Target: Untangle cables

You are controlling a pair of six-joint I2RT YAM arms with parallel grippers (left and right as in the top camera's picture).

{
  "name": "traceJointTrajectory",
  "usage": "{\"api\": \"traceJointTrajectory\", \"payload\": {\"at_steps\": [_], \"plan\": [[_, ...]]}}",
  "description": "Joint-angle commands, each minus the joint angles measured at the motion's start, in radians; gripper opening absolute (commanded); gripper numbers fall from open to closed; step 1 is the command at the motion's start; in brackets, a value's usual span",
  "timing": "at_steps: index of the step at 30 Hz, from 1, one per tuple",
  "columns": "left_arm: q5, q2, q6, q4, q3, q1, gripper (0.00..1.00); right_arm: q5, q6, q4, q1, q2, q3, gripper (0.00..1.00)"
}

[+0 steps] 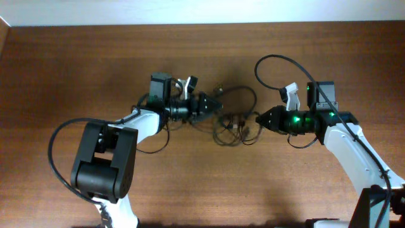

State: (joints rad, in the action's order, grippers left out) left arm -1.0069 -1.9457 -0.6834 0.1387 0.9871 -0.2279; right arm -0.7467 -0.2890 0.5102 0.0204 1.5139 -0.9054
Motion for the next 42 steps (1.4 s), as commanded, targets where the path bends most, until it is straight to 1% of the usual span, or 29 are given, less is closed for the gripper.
{"api": "traceJointTrajectory", "payload": {"at_steps": [1,3,4,6,7,8,9,10,11,12,13,15,16,18,19,20,22,24,26,27,28,30,32,34,36,39,40,41,42], "plan": [[0.425,0.14,0.255,-0.286,0.032,0.002,0.82,0.114,0.049,0.031,0.006,0.002,0.004,0.22],[0.719,0.276,0.282,-0.457,0.052,0.002,0.76,0.138,0.057,0.06,0.006,0.002,0.004,0.18],[0.784,0.322,0.291,-0.482,0.052,0.002,0.71,0.125,0.057,0.064,0.006,0.002,0.004,0.18],[0.824,0.421,0.319,-0.496,0.052,0.002,0.49,0.071,0.058,0.067,0.007,0.002,0.004,0.19],[0.824,0.452,0.319,-0.496,0.052,0.002,0.42,0.045,0.058,0.066,0.007,0.002,0.004,0.2],[0.825,0.5,0.319,-0.497,0.052,0.002,0.15,0.025,0.058,0.064,0.007,0.002,0.004,0.21],[0.825,0.53,0.319,-0.497,0.052,0.002,0.03,-0.002,0.071,0.06,0.007,0.002,0.003,0.22],[0.825,0.565,0.319,-0.496,0.052,0.002,0.0,-0.092,0.118,0.049,0.006,0.001,0.003,0.22],[0.824,0.582,0.319,-0.496,0.052,0.002,0.0,-0.164,0.154,0.034,0.006,0.002,0.003,0.22],[0.824,0.592,0.319,-0.496,0.052,0.002,0.02,-0.19,0.162,0.02,0.006,0.001,0.003,0.23],[0.824,0.595,0.319,-0.496,0.052,0.002,0.13,-0.185,0.161,0.008,0.006,0.001,0.003,0.28],[0.825,0.593,0.319,-0.5,0.051,0.002,0.22,-0.18,0.149,-0.045,0.005,0.001,0.001,0.59],[0.825,0.593,0.319,-0.504,0.051,0.002,0.29,-0.144,0.111,-0.072,0.005,0.001,-0.009,0.64],[0.831,0.593,0.319,-0.5,0.051,0.002,0.59,-0.062,0.035,-0.1,0.008,0.001,-0.041,0.64],[0.863,0.593,0.319,-0.499,0.051,0.003,0.95,-0.021,0.018,-0.104,0.022,0.001,-0.074,0.64],[0.887,0.593,0.318,-0.499,0.051,0.004,0.99,0.004,0.018,-0.103,0.043,0.001,-0.095,0.64],[0.953,0.593,0.318,-0.5,0.051,0.014,0.99,0.07,0.018,-0.093,0.132,0.001,-0.126,0.64],[1.006,0.593,0.282,-0.505,0.051,0.038,0.99,0.148,-0.003,-0.055,0.234,0.002,-0.127,0.64],[1.054,0.593,0.215,-0.525,0.051,0.077,0.99,0.265,-0.007,-0.009,0.315,0.003,-0.127,0.7],[1.056,0.593,0.197,-0.534,0.051,0.11,0.99,0.386,0.089,0.016,0.37,0.006,-0.127,0.74],[1.056,0.593,0.198,-0.539,0.051,0.131,0.99,0.493,0.162,0.022,0.404,0.01,-0.127,0.74],[1.056,0.593,0.198,-0.56,0.051,0.17,0.99,0.662,0.226,0.005,0.449,0.019,-0.127,0.8],[1.056,0.593,0.198,-0.585,0.051,0.196,0.99,0.692,0.291,-0.031,0.475,0.037,-0.127,0.81],[1.056,0.593,0.198,-0.605,0.051,0.212,0.99,0.692,0.293,-0.068,0.494,0.087,-0.127,0.8],[1.056,0.593,0.198,-0.608,0.051,0.216,0.99,0.669,0.293,-0.081,0.522,0.146,-0.127,0.77],[1.056,0.593,0.198,-0.608,0.051,0.216,0.99,0.621,0.293,-0.085,0.581,0.163,-0.127,0.72],[1.056,0.593,0.198,-0.608,0.051,0.216,0.99,0.65,0.293,-0.097,0.607,0.163,-0.128,0.65],[1.056,0.593,0.198,-0.608,0.051,0.216,0.99,0.721,0.291,-0.113,0.623,0.163,-0.128,0.47],[1.055,0.593,0.198,-0.608,0.051,0.216,0.99,0.769,0.277,-0.127,0.628,0.163,-0.128,0.34]]}}
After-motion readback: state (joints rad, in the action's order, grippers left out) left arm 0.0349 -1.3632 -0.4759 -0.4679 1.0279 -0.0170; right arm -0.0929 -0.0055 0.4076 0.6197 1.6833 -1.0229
